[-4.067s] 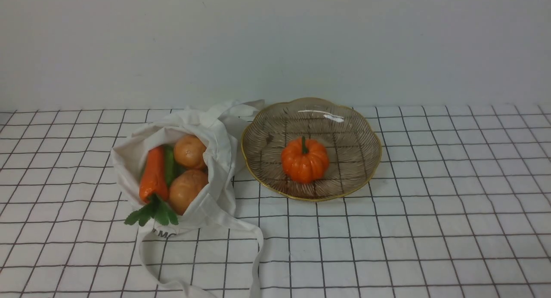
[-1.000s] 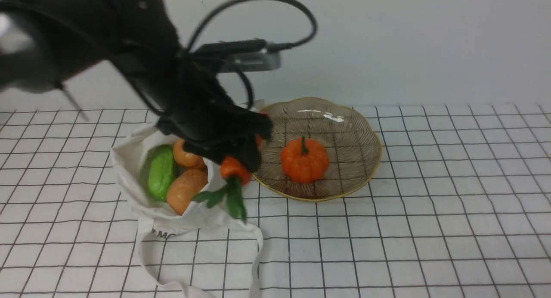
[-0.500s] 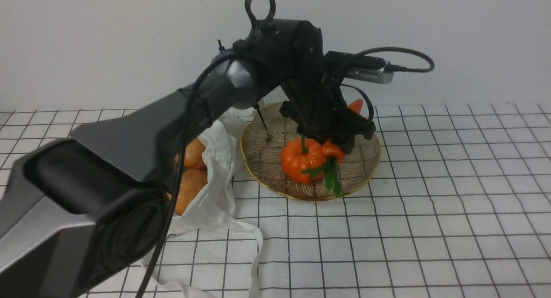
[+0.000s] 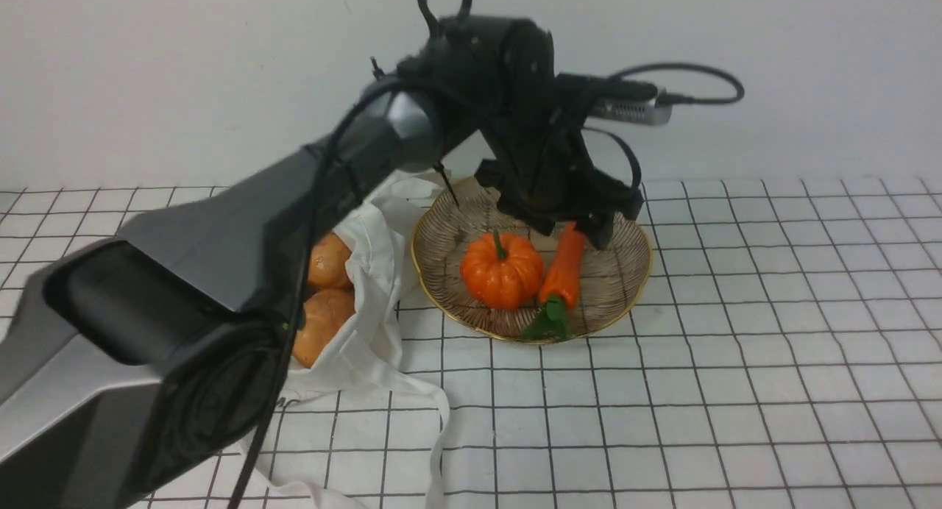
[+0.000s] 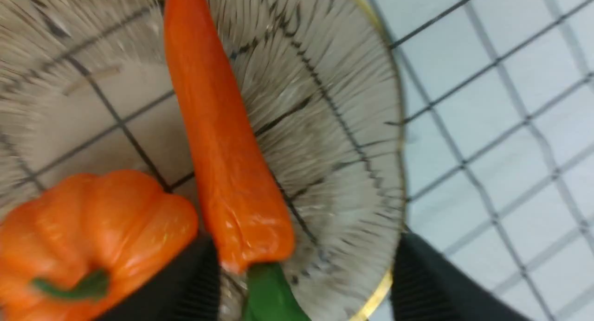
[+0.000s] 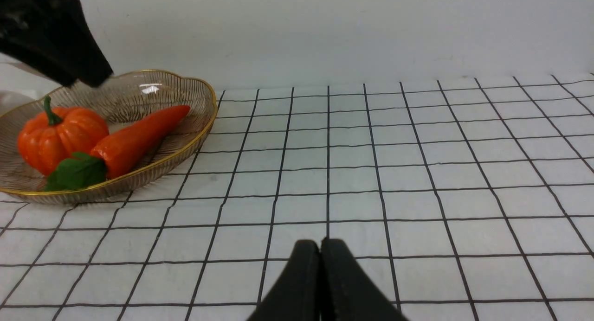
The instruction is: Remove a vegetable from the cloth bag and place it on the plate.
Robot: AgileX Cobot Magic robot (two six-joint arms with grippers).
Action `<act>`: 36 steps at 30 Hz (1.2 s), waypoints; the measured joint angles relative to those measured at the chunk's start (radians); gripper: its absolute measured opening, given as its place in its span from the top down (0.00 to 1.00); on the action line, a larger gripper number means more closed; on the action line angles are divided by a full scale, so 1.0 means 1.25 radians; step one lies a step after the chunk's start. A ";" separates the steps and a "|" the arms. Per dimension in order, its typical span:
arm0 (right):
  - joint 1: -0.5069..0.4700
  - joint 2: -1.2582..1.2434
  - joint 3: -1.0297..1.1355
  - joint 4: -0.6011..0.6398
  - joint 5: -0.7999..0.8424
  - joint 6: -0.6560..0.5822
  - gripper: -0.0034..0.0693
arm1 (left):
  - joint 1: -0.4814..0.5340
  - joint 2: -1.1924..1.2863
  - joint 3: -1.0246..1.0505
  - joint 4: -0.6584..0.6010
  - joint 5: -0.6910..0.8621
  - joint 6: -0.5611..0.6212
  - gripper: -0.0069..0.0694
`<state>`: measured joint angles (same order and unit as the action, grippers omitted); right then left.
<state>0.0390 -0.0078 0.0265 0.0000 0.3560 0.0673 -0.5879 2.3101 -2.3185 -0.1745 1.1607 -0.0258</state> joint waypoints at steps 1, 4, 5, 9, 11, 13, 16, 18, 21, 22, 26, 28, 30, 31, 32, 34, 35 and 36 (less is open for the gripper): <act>0.000 0.000 0.000 0.000 0.000 0.000 0.97 | 0.001 -0.016 -0.007 0.008 0.016 0.000 0.50; 0.000 0.000 0.000 0.000 0.000 0.000 0.97 | 0.002 -0.103 -0.034 0.044 0.057 0.011 0.76; 0.000 0.000 0.000 0.000 0.000 0.000 0.97 | 0.002 -0.128 -0.038 0.055 0.061 0.014 0.82; 0.000 0.000 0.000 0.000 0.000 0.000 0.97 | 0.004 -0.240 -0.043 0.101 0.074 0.021 0.91; 0.000 0.000 0.000 0.000 0.000 0.000 0.97 | 0.004 -0.292 -0.034 0.113 0.076 0.021 0.92; 0.000 0.000 0.000 0.000 0.000 0.000 0.97 | 0.004 -0.338 -0.008 0.113 0.076 0.021 0.92; 0.000 0.000 0.000 0.000 0.000 0.000 0.97 | 0.004 -0.433 0.091 0.098 0.076 0.021 0.92; 0.000 0.000 0.000 0.000 0.000 0.000 0.97 | 0.004 -0.500 0.175 0.090 0.077 0.029 0.92; 0.000 0.000 0.000 0.000 0.000 0.000 0.97 | 0.004 -0.604 0.335 0.089 0.078 0.037 0.92; 0.000 0.000 0.000 0.000 0.000 0.000 0.97 | 0.004 -0.640 0.390 0.089 0.078 0.037 0.92; 0.000 0.000 0.000 0.000 0.000 0.000 0.97 | 0.004 -0.777 0.598 0.089 0.078 0.037 0.92; 0.000 0.000 0.000 0.000 0.000 0.000 0.97 | 0.004 -0.893 0.748 0.089 0.073 0.015 0.92; 0.000 0.000 0.000 0.000 0.000 0.000 0.97 | 0.004 -0.972 0.846 0.089 0.043 -0.005 0.92; 0.000 0.000 0.000 0.000 0.000 0.000 0.97 | 0.004 -1.024 0.911 0.088 0.008 -0.012 0.92; 0.000 0.000 0.000 0.000 0.000 0.000 0.97 | 0.004 -1.049 0.934 0.087 -0.012 -0.014 0.92; 0.000 0.000 0.000 0.000 0.000 0.000 0.97 | 0.004 -1.131 1.055 0.078 -0.090 -0.017 0.92; 0.000 0.000 0.000 0.000 0.000 0.000 0.97 | 0.004 -1.170 1.110 0.073 -0.133 -0.018 0.92; 0.000 0.000 0.000 0.000 0.000 0.000 0.97 | 0.004 -1.206 1.154 0.070 -0.181 -0.019 0.92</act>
<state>0.0390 -0.0078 0.0265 0.0000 0.3560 0.0673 -0.5831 0.8023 -0.8766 -0.0869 0.9338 -0.0496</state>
